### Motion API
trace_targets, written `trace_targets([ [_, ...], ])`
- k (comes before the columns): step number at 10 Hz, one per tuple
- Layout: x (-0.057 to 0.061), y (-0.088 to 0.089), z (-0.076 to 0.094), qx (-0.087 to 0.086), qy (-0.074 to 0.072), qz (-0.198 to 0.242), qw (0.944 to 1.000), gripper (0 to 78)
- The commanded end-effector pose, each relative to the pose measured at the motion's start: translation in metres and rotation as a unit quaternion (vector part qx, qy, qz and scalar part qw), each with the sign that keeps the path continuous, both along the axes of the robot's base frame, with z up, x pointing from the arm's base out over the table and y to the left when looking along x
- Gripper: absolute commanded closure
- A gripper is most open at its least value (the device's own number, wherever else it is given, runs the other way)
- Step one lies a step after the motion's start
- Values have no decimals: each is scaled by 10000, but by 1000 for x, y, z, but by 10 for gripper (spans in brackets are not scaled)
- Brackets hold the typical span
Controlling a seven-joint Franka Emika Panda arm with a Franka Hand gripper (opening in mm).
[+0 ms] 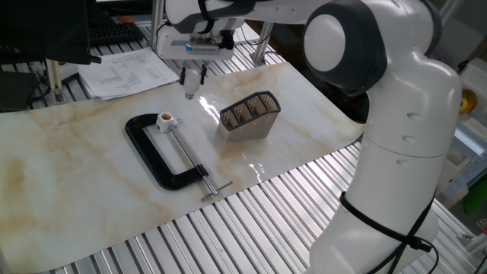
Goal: Install the light bulb by rotating it
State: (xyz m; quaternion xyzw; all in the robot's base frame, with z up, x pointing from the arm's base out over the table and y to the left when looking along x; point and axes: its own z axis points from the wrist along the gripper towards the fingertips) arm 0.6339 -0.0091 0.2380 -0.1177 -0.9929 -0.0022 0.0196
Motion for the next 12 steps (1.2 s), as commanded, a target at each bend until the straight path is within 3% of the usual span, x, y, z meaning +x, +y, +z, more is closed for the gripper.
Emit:
trace_targets([
  [1, 1, 0, 2, -191, -32, -79, 9998, 764],
  [2, 1, 0, 2, -334, 85, 45, 9994, 764],
  [3, 1, 0, 2, -99, 187, 249, 9995, 764],
  [4, 1, 0, 2, 32, 88, 405, 9991, 764],
  [5, 1, 0, 2, -47, 84, 595, 9982, 764],
  [6, 1, 0, 2, 11, 106, 663, 9977, 764],
  [9, 5, 12, -5, -27, -10, 524, 9986, 764],
  [12, 13, 28, -3, -27, -5, 408, 9992, 764],
])
